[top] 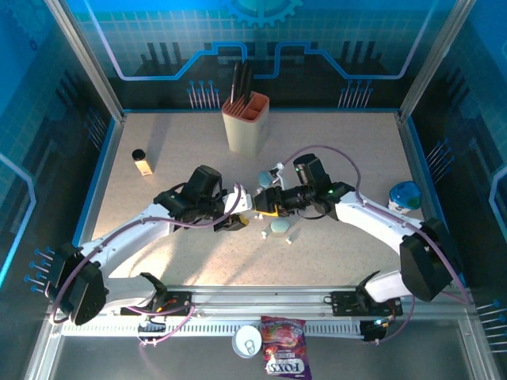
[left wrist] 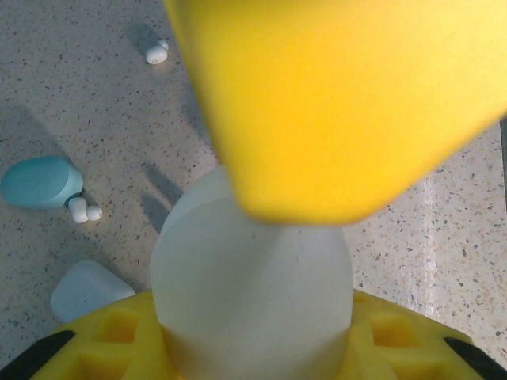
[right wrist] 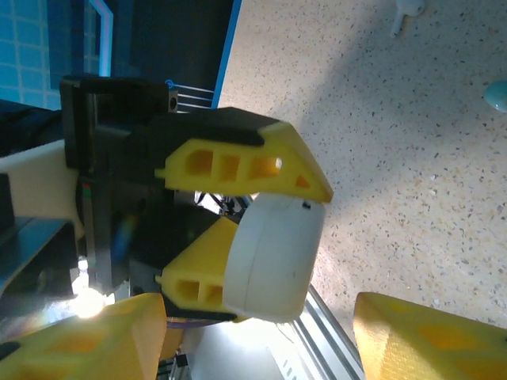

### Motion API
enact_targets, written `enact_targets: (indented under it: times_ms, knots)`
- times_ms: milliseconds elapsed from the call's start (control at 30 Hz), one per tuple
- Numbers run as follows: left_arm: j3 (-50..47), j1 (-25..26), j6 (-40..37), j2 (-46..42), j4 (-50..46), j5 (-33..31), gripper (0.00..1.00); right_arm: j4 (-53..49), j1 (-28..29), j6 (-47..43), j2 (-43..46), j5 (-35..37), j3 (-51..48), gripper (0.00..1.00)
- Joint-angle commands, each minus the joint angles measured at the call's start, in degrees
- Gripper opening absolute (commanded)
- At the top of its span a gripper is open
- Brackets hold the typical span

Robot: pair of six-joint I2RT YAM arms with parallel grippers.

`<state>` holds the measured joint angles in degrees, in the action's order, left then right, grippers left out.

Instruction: Insert wireless bluetooth earbuds into charging case

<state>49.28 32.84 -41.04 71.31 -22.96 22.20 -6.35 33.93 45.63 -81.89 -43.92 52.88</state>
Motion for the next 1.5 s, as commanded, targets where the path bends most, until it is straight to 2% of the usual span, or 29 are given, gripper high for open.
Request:
enact_targets:
  times_ms: [0, 133, 400, 533, 633, 733, 867, 933, 1000, 1067, 1200, 1300, 1467]
  knots:
    - [-0.6, 0.5, -1.8, -1.6, 1.0, 1.1, 0.24, -0.2, 0.8, 1.1, -1.9, -1.3, 2.4, 0.5]
    - [-0.9, 0.9, -0.7, -1.5, 2.1, 0.8, 0.24, -2.3, 1.0, 0.9, -3.5, -1.7, 3.5, 0.42]
    - [-0.9, 1.3, 0.9, -0.9, 3.3, -1.9, 0.25, -4.5, 1.1, 1.4, -4.8, -2.2, 3.4, 0.41]
    - [-1.0, 1.3, 1.3, -1.4, 4.0, -2.3, 0.26, -4.4, 1.1, 2.1, -5.0, -2.2, 3.2, 0.27]
    - [-2.1, 1.3, 2.3, -2.5, 6.3, -2.1, 0.32, -2.5, 0.6, 2.4, -4.4, -3.1, 2.6, 0.23]
    - [-4.7, 1.5, 4.0, -4.8, 11.7, -1.1, 0.45, 0.0, -0.4, 1.6, -2.9, -4.5, 2.2, 0.21]
    - [-8.6, 1.6, 7.4, -8.8, 19.2, 0.1, 0.54, 3.7, -2.6, 2.6, -0.1, -5.9, 0.5, 0.19]
    - [-11.0, 1.7, 10.1, -11.5, 22.7, -0.7, 0.63, 7.4, -4.0, 4.4, 1.4, -7.5, -1.1, 0.19]
    - [-13.3, 1.6, 12.6, -14.0, 26.7, -1.2, 0.65, 12.1, -5.4, 7.0, 2.8, -9.3, -2.9, 0.18]
    - [-16.0, 1.5, 16.2, -15.9, 32.0, -1.6, 0.76, 17.6, -6.7, 10.6, 4.0, -11.1, -5.5, 0.17]
    - [-22.5, 1.4, 25.6, -16.7, 48.2, 0.3, 0.92, 33.8, -9.5, 21.8, 5.2, -14.9, -10.1, 0.16]
    - [-26.2, 1.1, 32.3, -13.8, 61.7, 1.0, 0.95, 45.3, -10.4, 30.5, 5.0, -16.5, -12.6, 0.15]
    - [-29.0, -0.7, 37.8, -5.3, 81.2, 5.2, 0.96, 62.6, -10.8, 45.4, 3.1, -18.3, -15.4, 0.15]
